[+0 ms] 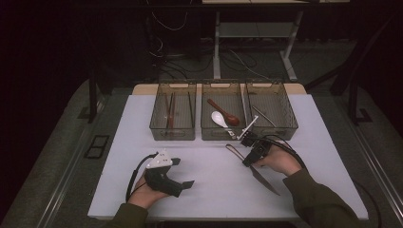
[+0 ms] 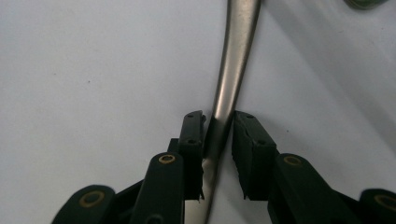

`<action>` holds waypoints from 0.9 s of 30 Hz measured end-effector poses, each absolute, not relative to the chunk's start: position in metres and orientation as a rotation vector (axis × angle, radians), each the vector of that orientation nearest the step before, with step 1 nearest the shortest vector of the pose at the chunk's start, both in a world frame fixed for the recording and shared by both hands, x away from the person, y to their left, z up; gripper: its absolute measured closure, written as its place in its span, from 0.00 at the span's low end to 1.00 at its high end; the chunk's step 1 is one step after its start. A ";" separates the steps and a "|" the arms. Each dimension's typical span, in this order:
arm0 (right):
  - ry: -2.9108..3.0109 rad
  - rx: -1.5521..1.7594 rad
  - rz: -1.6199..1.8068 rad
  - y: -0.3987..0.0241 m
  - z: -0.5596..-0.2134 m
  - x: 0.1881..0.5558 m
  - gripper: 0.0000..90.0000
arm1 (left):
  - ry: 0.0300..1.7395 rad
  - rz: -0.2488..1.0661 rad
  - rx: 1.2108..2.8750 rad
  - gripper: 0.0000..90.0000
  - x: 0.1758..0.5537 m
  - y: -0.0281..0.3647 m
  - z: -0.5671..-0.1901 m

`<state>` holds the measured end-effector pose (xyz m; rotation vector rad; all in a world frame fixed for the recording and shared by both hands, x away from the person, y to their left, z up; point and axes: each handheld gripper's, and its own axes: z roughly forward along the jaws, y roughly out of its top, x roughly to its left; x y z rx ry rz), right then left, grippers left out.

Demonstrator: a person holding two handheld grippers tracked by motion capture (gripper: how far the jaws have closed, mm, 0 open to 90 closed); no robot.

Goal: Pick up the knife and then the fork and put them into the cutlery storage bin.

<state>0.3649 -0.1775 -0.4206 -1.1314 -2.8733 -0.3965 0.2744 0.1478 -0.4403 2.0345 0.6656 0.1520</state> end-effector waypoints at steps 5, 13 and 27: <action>-2.895 -1.132 -0.330 -0.171 -0.420 0.365 0.82 | 0.666 0.153 2.034 0.03 0.274 0.148 -0.440; -2.914 -1.095 -0.272 -0.167 -0.420 0.369 0.83 | 0.668 0.151 2.034 0.03 0.274 0.148 -0.440; -2.979 -1.015 -0.260 -0.165 -0.420 0.366 0.89 | 0.667 0.150 2.034 0.03 0.274 0.148 -0.440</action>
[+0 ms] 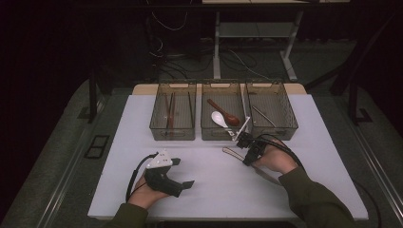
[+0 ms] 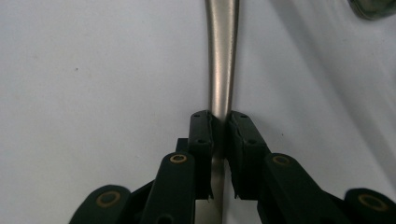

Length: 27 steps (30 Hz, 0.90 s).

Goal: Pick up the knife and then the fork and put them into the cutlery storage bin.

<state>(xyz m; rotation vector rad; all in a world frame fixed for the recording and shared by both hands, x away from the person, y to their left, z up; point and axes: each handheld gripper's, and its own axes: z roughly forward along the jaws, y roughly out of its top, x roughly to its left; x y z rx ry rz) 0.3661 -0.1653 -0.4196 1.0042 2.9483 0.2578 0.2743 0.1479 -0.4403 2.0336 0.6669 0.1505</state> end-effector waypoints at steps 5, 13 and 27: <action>2.959 0.996 0.292 -0.169 -0.419 0.367 0.89 | 0.668 0.150 2.033 0.03 0.275 0.148 -0.440; 2.947 1.007 0.398 -0.181 -0.416 0.371 0.89 | 0.670 0.151 2.033 0.03 0.275 0.149 -0.440; 2.875 1.094 0.752 -0.214 -0.389 0.375 0.89 | 0.667 0.152 2.031 0.03 0.274 0.148 -0.440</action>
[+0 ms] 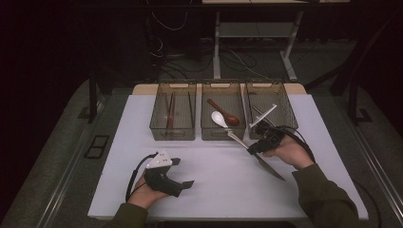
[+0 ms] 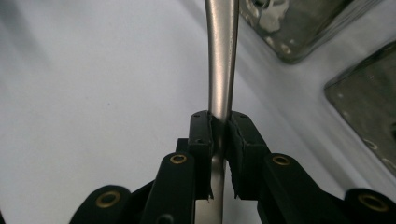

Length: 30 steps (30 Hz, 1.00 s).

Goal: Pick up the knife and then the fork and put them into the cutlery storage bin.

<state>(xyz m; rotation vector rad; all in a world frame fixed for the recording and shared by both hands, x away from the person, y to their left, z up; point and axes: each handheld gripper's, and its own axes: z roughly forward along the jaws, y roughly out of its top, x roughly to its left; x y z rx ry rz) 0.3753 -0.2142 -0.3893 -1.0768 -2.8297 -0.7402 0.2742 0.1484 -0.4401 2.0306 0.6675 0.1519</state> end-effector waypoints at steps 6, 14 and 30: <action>-2.804 -1.083 -0.883 -0.228 -0.378 0.376 0.89 | 0.667 0.151 2.030 0.03 0.274 0.148 -0.440; -2.767 -1.141 -1.075 -0.245 -0.365 0.376 0.89 | 0.670 0.152 2.027 0.03 0.274 0.149 -0.440; -2.675 -1.231 -1.376 -0.280 -0.346 0.376 0.89 | 0.679 0.159 2.036 0.03 0.277 0.152 -0.441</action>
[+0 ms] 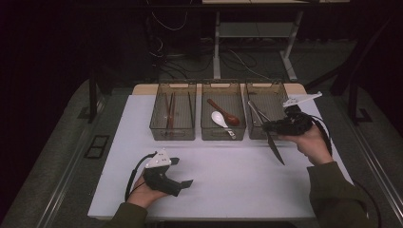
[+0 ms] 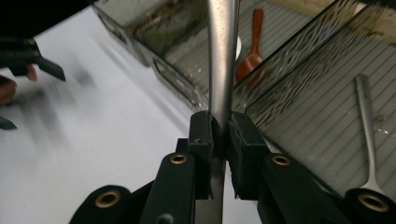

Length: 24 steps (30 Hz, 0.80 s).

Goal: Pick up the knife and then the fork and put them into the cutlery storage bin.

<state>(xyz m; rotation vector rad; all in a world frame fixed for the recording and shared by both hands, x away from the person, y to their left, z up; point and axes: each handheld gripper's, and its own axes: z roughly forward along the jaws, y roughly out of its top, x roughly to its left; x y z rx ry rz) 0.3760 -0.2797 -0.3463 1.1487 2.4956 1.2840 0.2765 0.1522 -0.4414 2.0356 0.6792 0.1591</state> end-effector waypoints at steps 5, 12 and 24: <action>2.405 1.176 1.356 -0.292 -0.339 0.378 0.89 | 0.688 0.171 2.032 0.03 0.278 0.155 -0.442; 2.324 1.199 1.392 -0.308 -0.328 0.383 0.89 | 0.695 0.173 2.024 0.03 0.277 0.156 -0.441; 2.228 1.225 1.376 -0.318 -0.304 0.410 0.89 | 0.689 0.168 2.021 0.03 0.277 0.156 -0.441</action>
